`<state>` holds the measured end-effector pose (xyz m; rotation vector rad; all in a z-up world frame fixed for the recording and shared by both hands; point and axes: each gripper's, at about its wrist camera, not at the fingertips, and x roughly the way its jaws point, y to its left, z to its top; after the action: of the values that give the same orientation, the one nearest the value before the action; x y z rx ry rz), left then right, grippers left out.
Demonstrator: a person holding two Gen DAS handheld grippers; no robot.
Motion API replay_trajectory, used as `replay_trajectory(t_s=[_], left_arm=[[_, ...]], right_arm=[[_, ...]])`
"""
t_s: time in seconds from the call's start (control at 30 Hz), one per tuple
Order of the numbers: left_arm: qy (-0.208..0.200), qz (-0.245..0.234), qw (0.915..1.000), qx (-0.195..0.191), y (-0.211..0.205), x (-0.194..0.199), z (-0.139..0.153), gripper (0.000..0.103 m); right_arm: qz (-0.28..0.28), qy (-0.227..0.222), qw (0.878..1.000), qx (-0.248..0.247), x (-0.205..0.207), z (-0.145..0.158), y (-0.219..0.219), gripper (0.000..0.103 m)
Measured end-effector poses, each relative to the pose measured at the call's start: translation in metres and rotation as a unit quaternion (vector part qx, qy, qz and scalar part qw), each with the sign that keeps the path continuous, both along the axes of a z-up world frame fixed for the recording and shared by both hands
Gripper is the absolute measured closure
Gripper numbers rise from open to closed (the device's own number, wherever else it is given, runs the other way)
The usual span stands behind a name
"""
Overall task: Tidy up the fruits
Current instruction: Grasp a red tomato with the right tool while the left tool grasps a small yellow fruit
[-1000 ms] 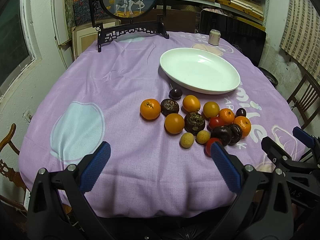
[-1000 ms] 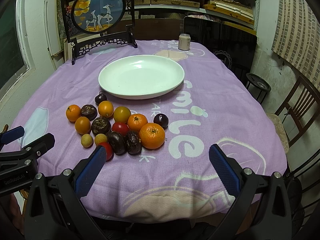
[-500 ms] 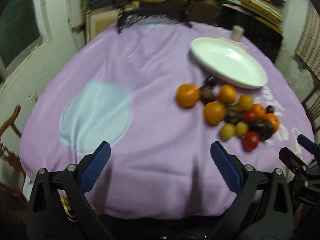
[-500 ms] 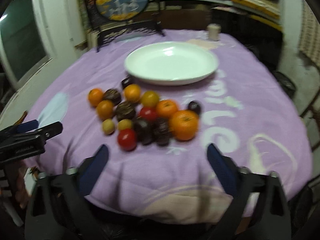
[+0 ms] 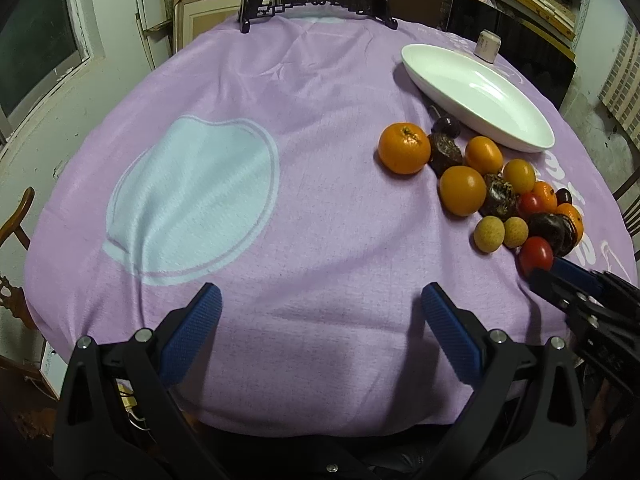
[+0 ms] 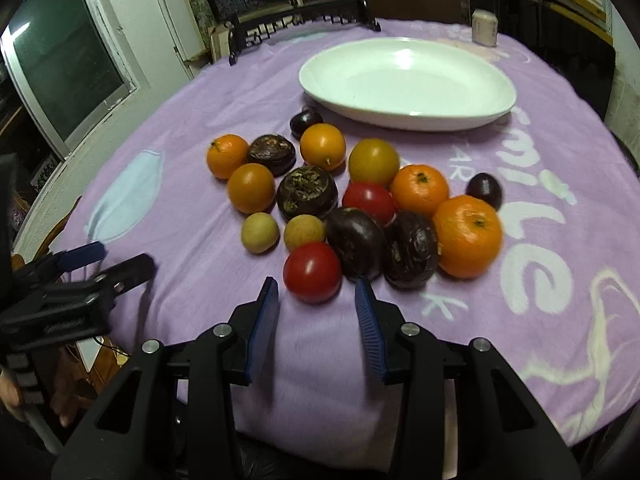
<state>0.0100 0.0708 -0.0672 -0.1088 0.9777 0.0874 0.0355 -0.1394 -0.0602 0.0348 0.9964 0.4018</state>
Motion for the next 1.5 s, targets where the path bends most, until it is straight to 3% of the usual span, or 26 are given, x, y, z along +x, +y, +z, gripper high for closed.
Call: replay_trajectory(t_s=[0.1, 0.27, 0.43, 0.6, 0.73, 1.0, 1.1, 1.5], left_arm=[[-0.005, 0.006, 1.0000, -0.001, 0.004, 0.002, 0.002, 0.002], [-0.011, -0.001, 0.9999, -0.003, 0.001, 0.007, 0.007, 0.002], [-0.015, -0.055, 0.9983, -0.016, -0.028, 0.011, 0.009, 0.003], [-0.019, -0.110, 0.9936, -0.015, -0.062, 0.018, 0.007, 0.022], [-0.011, -0.140, 0.9899, -0.021, -0.081, 0.028, 0.001, 0.052], [-0.014, -0.157, 0.9874, -0.019, -0.099, 0.044, -0.004, 0.055], [-0.006, -0.174, 0.9839, -0.041, -0.104, 0.047, -0.006, 0.079], [-0.015, -0.175, 0.9829, -0.055, -0.097, 0.037, 0.001, 0.079]], right_arm=[[-0.006, -0.014, 1.000, -0.005, 0.008, -0.003, 0.003, 0.073], [-0.008, -0.022, 1.000, -0.001, 0.003, 0.004, -0.005, 0.073], [-0.034, -0.044, 0.998, -0.008, -0.009, 0.016, -0.028, 0.073], [-0.051, -0.036, 0.998, 0.011, -0.010, 0.015, -0.048, 0.073], [-0.058, -0.029, 0.998, 0.024, -0.012, 0.012, -0.058, 0.073], [-0.059, -0.014, 0.998, 0.034, -0.009, 0.004, -0.068, 0.073], [-0.059, -0.015, 0.998, 0.034, -0.011, 0.004, -0.067, 0.073], [-0.060, -0.025, 0.997, 0.036, -0.013, 0.010, -0.068, 0.073]])
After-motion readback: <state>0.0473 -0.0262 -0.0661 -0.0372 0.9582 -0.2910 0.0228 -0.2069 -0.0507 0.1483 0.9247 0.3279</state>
